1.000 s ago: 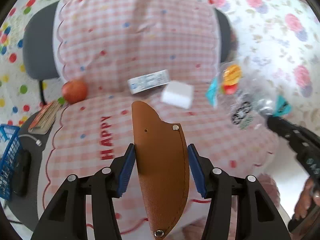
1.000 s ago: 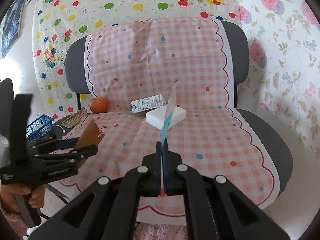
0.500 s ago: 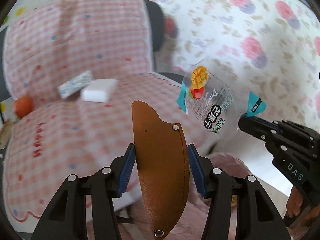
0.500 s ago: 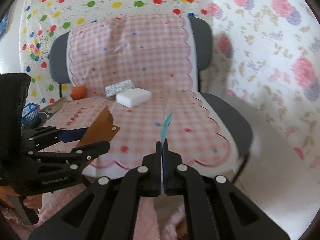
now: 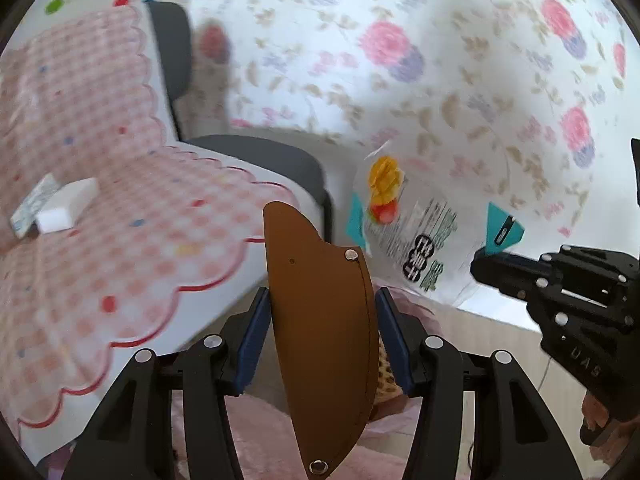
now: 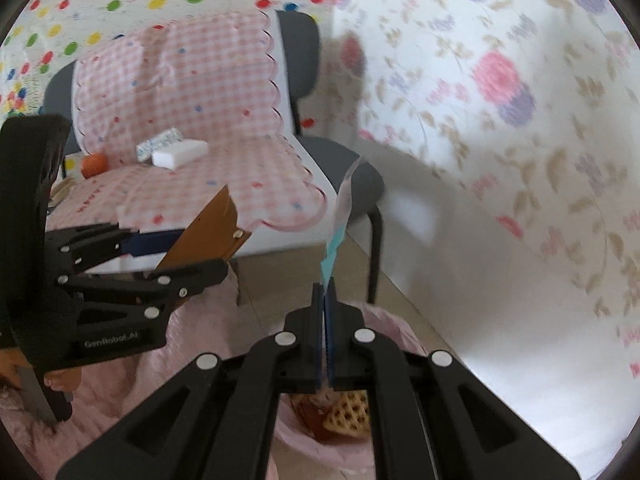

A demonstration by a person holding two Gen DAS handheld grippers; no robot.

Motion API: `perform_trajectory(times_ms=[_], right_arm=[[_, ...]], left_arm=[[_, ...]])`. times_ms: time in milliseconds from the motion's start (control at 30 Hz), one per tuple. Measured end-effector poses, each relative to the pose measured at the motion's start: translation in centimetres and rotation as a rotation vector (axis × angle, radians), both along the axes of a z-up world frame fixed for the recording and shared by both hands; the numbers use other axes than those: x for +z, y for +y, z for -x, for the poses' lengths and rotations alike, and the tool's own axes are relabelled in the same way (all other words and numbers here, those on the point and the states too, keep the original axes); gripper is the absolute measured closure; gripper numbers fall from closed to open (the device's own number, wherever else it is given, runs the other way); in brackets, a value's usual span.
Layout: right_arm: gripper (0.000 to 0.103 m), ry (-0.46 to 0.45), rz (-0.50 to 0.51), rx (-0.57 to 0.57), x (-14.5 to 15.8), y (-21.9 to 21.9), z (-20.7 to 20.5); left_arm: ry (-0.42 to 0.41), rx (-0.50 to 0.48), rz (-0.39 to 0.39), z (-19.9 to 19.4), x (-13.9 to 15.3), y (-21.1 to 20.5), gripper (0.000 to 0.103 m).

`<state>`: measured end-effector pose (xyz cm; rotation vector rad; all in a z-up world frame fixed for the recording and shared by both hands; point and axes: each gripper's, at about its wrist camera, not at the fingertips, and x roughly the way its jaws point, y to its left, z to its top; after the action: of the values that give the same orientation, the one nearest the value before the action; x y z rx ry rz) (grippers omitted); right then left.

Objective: Collect trash
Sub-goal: 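Open both grippers over the bin, dropping sheath and strip, then move both grippers back toward the items on the chair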

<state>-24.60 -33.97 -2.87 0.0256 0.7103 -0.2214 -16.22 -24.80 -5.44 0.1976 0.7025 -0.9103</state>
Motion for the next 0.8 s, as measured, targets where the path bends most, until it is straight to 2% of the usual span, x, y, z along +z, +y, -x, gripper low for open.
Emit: perform_trajectory(times_ms=[200, 400, 500, 533, 600, 733, 800], right_arm=[[0.102, 0.067, -0.068, -0.049, -2.7, -2.2, 1.1], [0.102, 0.104, -0.124, -0.059, -4.7, -3.8, 0.3], [0.102, 0.108, -0.152, -0.059, -5.3, -4.6, -0.1], [0.102, 0.109, -0.152, -0.062, -5.4, -4.8, -0.2], [0.099, 0.112, -0.157, -0.073, -5.6, -5.2, -0.3], [0.08, 0.098, -0.158, -0.09, -5.4, -6.0, -0.4], [0.079, 0.077, -0.149, -0.102, -4.7, -6.3, -0.1]], left_arm=[[0.043, -0.042, -0.052, -0.2, -2.0, -2.9, 0.049], [0.096, -0.043, -0.1, -1.9, -3.9, -4.8, 0.048], [0.116, -0.026, -0.11, -2.7, -4.4, -5.2, 0.043], [0.117, -0.022, -0.111, -2.9, -4.4, -5.3, 0.037], [0.115, -0.012, -0.103, -3.2, -4.3, -5.2, 0.035], [0.102, 0.011, -0.075, -3.6, -3.3, -4.4, 0.035], [0.087, 0.035, -0.057, -3.7, -2.5, -3.8, 0.035]])
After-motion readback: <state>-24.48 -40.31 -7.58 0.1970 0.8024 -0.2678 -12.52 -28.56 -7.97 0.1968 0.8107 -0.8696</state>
